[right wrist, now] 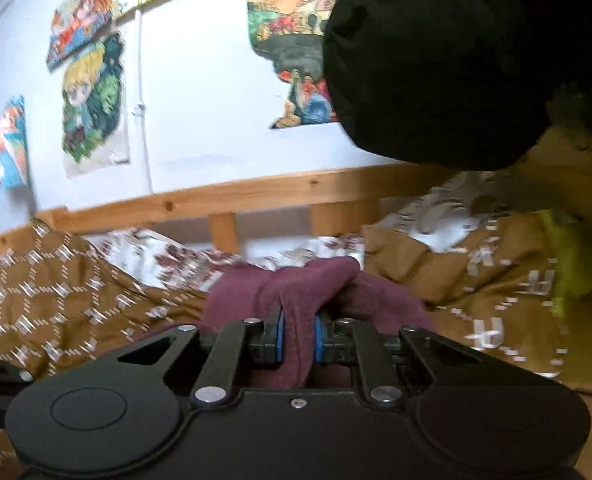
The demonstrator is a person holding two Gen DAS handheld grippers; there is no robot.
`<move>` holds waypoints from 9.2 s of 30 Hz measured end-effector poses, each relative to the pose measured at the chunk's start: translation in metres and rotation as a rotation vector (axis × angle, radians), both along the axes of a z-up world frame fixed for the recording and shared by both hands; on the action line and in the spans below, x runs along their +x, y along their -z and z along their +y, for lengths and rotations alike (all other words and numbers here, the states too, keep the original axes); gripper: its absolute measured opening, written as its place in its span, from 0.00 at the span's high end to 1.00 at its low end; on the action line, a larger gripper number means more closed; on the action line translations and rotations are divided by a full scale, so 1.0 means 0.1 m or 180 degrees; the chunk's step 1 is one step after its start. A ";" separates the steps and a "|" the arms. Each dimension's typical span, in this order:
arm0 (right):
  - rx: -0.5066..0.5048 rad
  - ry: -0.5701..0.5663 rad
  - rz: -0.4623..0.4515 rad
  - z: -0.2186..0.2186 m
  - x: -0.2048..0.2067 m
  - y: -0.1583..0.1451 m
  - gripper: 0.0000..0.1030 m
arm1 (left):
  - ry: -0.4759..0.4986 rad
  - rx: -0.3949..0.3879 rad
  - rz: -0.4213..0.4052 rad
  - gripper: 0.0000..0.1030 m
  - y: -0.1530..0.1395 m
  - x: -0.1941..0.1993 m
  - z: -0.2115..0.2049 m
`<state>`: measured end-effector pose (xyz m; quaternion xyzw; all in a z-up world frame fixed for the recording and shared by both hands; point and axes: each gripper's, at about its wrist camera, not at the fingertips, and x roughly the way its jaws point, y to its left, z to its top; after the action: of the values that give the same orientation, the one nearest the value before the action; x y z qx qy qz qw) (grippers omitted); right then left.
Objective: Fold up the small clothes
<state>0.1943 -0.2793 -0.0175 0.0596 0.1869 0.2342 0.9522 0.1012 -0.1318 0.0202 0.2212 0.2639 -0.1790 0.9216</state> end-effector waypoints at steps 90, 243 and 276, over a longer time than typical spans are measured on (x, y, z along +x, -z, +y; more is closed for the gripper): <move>-0.0246 -0.0171 0.0608 -0.28 -0.28 0.18 0.01 | -0.1742 -0.2028 0.0924 0.01 0.13 0.47 1.24; 0.0607 -0.0011 0.0940 0.27 -0.22 0.85 0.18 | -0.1279 -0.2036 0.1861 0.07 0.56 -0.03 1.98; 0.0045 -0.0340 0.0525 0.62 -0.18 0.90 0.62 | -0.1142 -0.1995 0.1849 0.24 0.59 -0.06 1.90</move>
<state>0.1758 -0.2169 -0.1076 0.0754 0.2658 0.2802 0.9193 0.0950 0.0578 -0.0391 -0.1765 0.4784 -0.1423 0.8483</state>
